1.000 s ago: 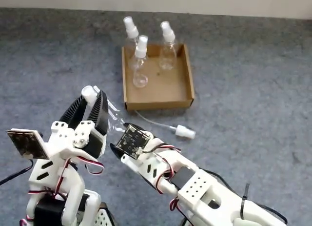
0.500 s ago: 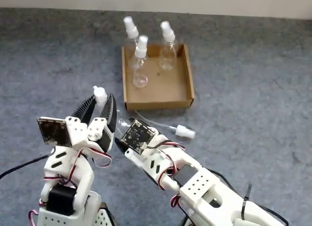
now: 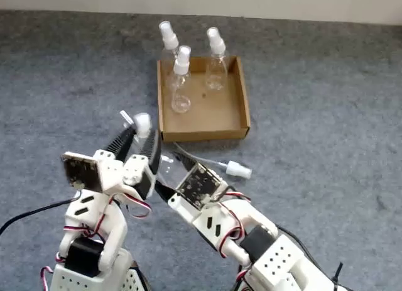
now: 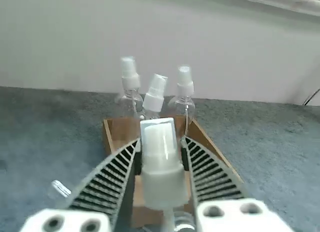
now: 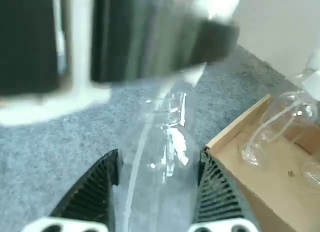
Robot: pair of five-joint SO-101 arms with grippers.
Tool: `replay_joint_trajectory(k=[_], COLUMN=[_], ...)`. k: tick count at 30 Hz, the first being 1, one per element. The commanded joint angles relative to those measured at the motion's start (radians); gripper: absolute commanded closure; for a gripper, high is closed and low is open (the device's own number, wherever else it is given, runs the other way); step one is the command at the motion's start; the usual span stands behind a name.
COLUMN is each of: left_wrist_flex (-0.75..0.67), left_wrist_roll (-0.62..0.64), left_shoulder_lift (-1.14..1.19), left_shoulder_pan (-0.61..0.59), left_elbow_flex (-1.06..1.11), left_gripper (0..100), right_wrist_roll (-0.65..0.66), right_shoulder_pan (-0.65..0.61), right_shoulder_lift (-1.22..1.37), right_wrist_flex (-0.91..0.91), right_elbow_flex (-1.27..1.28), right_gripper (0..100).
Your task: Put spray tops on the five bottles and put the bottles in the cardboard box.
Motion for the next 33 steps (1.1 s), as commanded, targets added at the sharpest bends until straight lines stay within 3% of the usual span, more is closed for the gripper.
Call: replay_joint_trajectory(k=[1,5,14,19,22,31,33], left_wrist_flex=[-0.002,-0.002,0.046,0.192,0.218,0.212,0.153], left_wrist_roll=[-0.014,-0.014,-0.014,-0.015,-0.015,-0.012,-0.011], left_shoulder_lift=[0.007,0.007,0.001,-0.001,-0.001,0.002,0.005], left_shoulder_pan=[0.054,0.07,0.065,0.062,0.056,-0.193,-0.245], left_elbow_flex=[0.021,0.022,-0.033,-0.14,-0.174,-0.262,-0.225], left_gripper=[100,100,99,84,82,82,82], right_wrist_roll=[-0.086,-0.158,-0.161,-0.161,-0.161,-0.161,-0.161], right_shoulder_pan=[0.058,0.143,0.102,0.099,0.099,0.097,0.097], right_shoulder_lift=[-0.093,-0.104,-0.039,0.005,0.033,0.173,0.202], right_wrist_flex=[-0.004,-0.004,-0.01,-0.012,-0.012,-0.124,-0.125], right_elbow_flex=[-0.021,-0.018,-0.018,-0.018,-0.019,-0.018,-0.018], right_gripper=[99.5,99.5,99.5,99.5,99.5,99.5,99.5])
